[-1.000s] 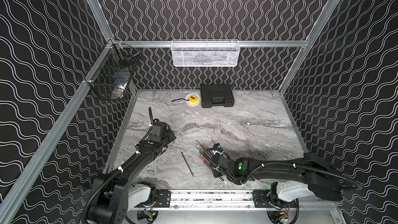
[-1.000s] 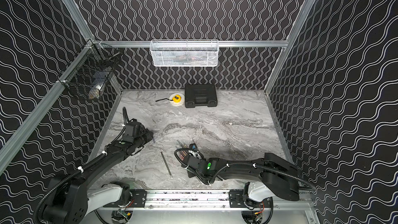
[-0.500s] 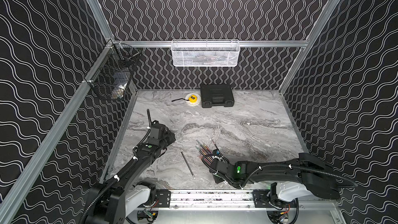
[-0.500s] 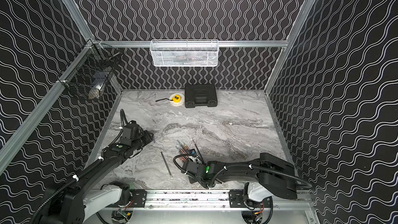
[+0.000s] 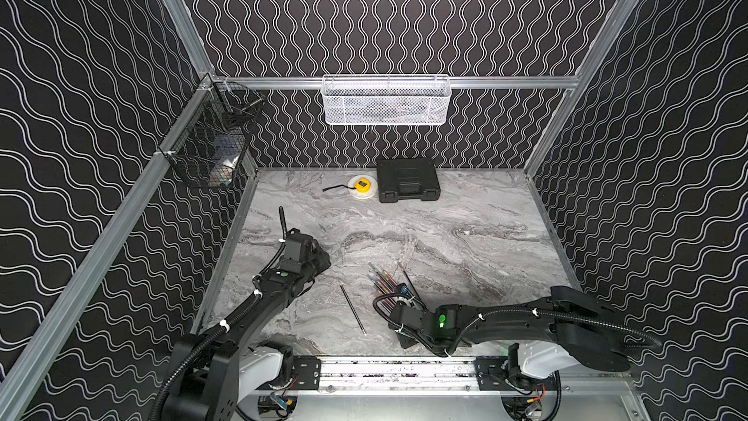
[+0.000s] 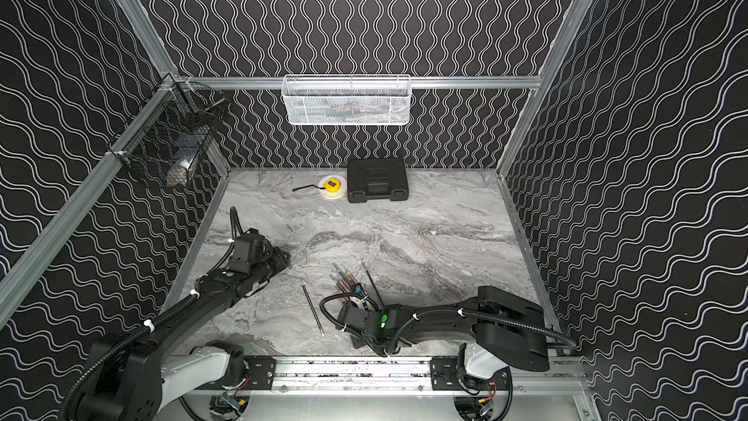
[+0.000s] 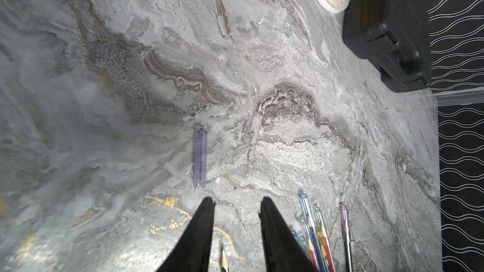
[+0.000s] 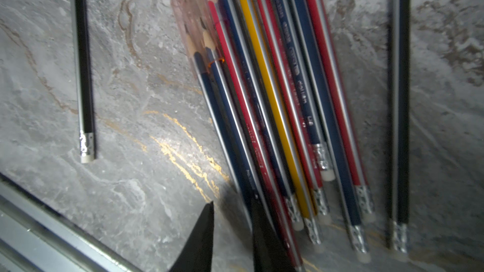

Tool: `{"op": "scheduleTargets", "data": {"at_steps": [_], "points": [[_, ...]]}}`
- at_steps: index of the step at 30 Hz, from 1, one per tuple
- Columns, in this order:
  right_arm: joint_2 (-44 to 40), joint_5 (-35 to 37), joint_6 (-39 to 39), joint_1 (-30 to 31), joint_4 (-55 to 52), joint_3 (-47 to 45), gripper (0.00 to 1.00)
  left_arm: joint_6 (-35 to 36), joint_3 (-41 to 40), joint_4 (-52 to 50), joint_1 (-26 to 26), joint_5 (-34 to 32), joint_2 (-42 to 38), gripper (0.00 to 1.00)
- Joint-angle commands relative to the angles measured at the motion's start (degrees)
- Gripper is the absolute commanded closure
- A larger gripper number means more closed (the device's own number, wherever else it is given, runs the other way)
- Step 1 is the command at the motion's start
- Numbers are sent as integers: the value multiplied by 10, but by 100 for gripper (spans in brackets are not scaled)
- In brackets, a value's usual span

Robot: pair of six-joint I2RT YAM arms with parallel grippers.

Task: Remove the protective cover of the pencils
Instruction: Pick up the pencil from the center of the board.

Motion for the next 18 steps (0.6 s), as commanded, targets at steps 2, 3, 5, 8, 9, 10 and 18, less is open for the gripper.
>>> {"op": "scheduleTargets", "data": {"at_steps": [2,3,5,8,9,10,18], "points": [[13,4,9,1,10,4,73,-2,-1,13,0,-2,2,65],[16,4,9,1,10,4,73,-2,-1,13,0,-1,2,65],[21,2,8,1,12,7,73,-2,-2,13,0,-1,0,65],[29,-3,7,1,13,10,74,-3,-1,14,0,-2,-2,65],[32,-3,7,1,13,13,75,-2,-2,13,0,-1,-2,65],[37,-3,7,1,12,15,75,-2,-1,13,0,-1,-2,65],[55,-1,6,3,7,25,83,-5,-4,15,0,4,-5,65]]}}
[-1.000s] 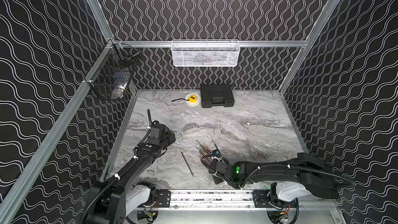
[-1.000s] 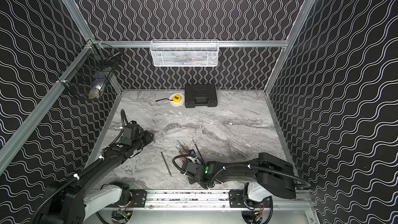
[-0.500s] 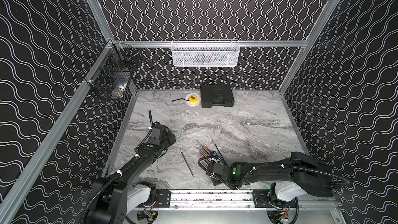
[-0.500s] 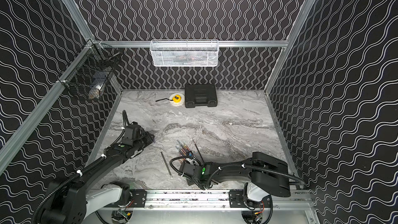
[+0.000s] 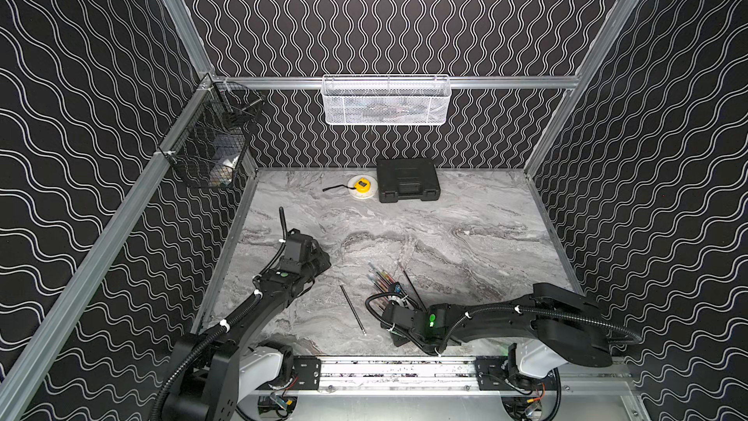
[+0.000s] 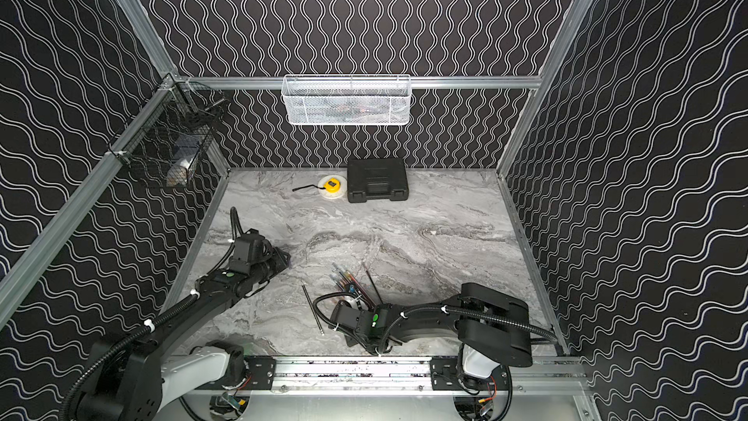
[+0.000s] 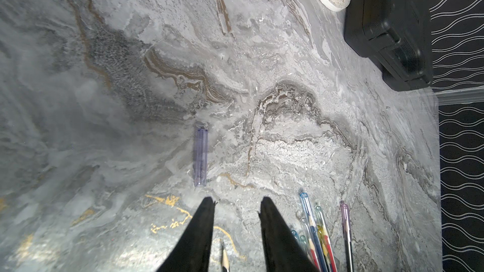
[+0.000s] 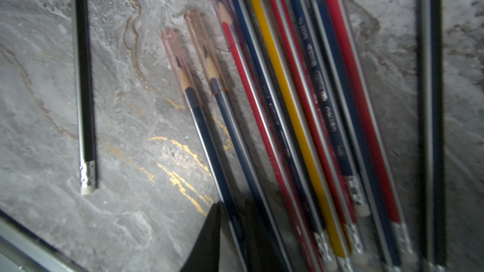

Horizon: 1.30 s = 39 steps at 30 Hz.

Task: Remove the protective cover of the pencils
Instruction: Pick up the pencil from the center of the board.

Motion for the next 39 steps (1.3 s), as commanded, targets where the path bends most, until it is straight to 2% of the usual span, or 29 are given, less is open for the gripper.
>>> {"op": "scheduleTargets", "data": {"at_steps": [1,8,22,29,35,39], "points": [[6,-13,6,2,-15,0,85,-5,-3,14,0,6,-5,65],[9,-10,4,2,-6,5,95,-10,-10,20,0,40,-31,65],[20,-21,-25,3,19,47,100,-20,-11,-26,0,84,-159,61],[-20,12,-30,1,34,38,100,-34,-43,45,0,159,-193,60],[-73,41,-39,-7,39,29,100,-47,-58,95,0,193,-201,58],[-107,34,-47,-53,40,23,100,-67,-83,150,0,211,-190,58]]}}
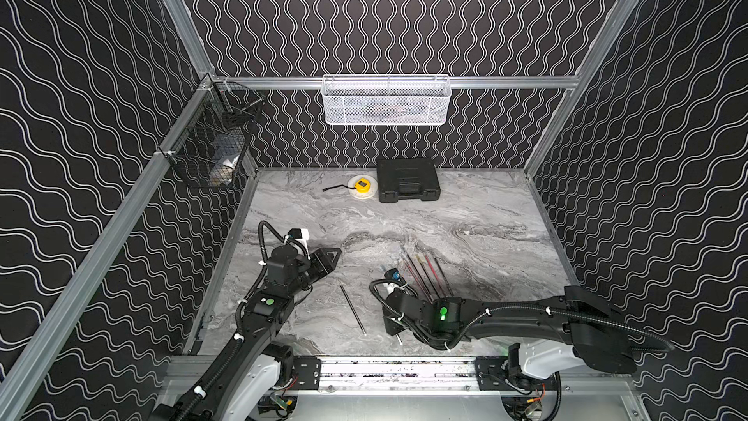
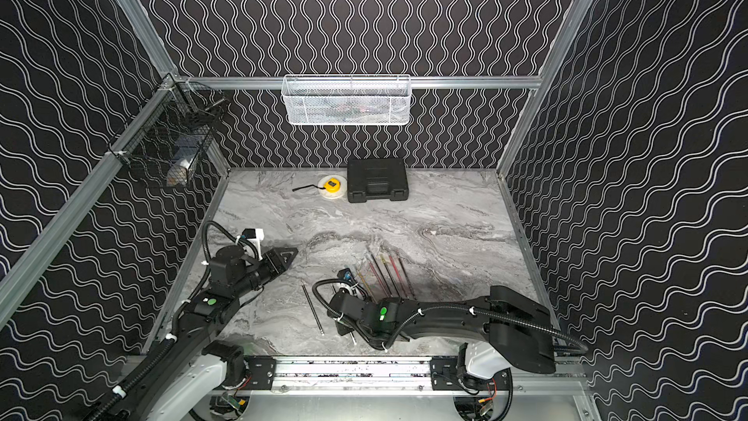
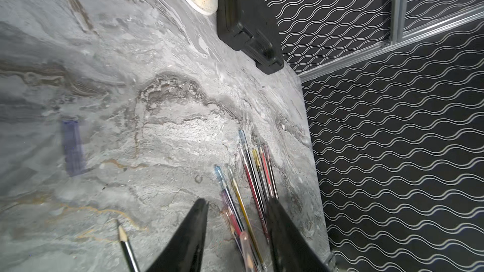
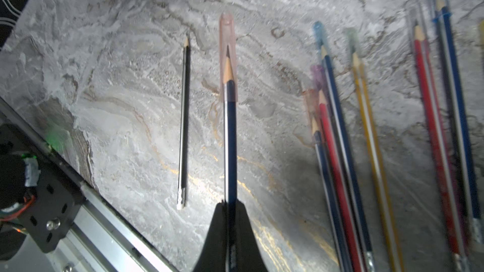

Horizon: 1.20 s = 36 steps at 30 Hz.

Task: Remove the protective cover of the pencils
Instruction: Pick up the pencil from the center of the board, then adjust the pencil at the center of the board.

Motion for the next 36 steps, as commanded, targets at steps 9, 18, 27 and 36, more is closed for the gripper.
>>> {"op": "scheduleTargets", "data": {"at_steps": [9,18,27,36], "points": [[-120,-52,-58,-357,25,-26,100,-51,-24,147,-2,38,68,58],[-33,-203,-67,-638,23,-22,100,-52,-7,159,-14,37,98,59],[26,-295,-65,-719,71,-51,100,-46,-16,123,-20,13,42,58],[61,-283,-34,-735,95,-65,100,-41,-10,125,-20,17,59,58]]}}
